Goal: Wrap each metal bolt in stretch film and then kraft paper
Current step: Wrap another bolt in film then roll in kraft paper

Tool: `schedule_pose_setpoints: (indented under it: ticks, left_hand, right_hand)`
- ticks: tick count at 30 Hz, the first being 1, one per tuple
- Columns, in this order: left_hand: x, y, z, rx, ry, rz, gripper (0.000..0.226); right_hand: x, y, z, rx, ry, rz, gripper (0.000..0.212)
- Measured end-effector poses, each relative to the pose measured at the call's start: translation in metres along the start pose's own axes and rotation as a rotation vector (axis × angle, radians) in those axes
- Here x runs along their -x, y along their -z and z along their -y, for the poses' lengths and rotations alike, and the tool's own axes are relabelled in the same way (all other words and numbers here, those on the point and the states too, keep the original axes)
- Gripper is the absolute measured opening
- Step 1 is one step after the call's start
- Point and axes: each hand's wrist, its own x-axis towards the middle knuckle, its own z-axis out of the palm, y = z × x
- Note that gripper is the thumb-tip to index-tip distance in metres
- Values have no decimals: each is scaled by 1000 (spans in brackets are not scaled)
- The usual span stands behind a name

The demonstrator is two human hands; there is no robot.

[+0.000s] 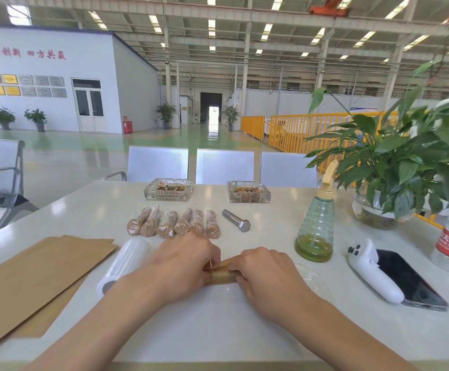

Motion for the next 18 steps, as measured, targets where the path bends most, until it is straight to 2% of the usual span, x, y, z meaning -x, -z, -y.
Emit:
schedule_pose_setpoints:
  ticks: [2, 4, 6, 10, 13, 15, 18]
  left_hand:
    - [2, 0, 2, 31, 17, 3, 19]
    - [3, 2, 5, 77, 29, 9, 19]
    - [4, 3, 8, 110, 32, 6, 17]
    - [4, 2, 10, 106, 6, -19, 17]
    - [3, 1, 11, 92, -22, -41, 20]
    - [3, 1, 12, 89, -35, -49, 21]
    - [2, -1, 13, 74, -50, -56, 21]
  right_hand:
    - [1, 0, -1, -8, -11, 11, 47]
    - [2, -1, -2, -3, -25, 18, 27]
    - [2, -2, -3, 4, -22, 27, 15]
    - [4, -2, -4, 28, -14, 3, 16]
    - [10, 1, -9, 28, -5, -45, 24]
    - [13, 8, -13, -51, -4, -159, 24]
    - [14, 16, -25, -177, -69, -433, 12]
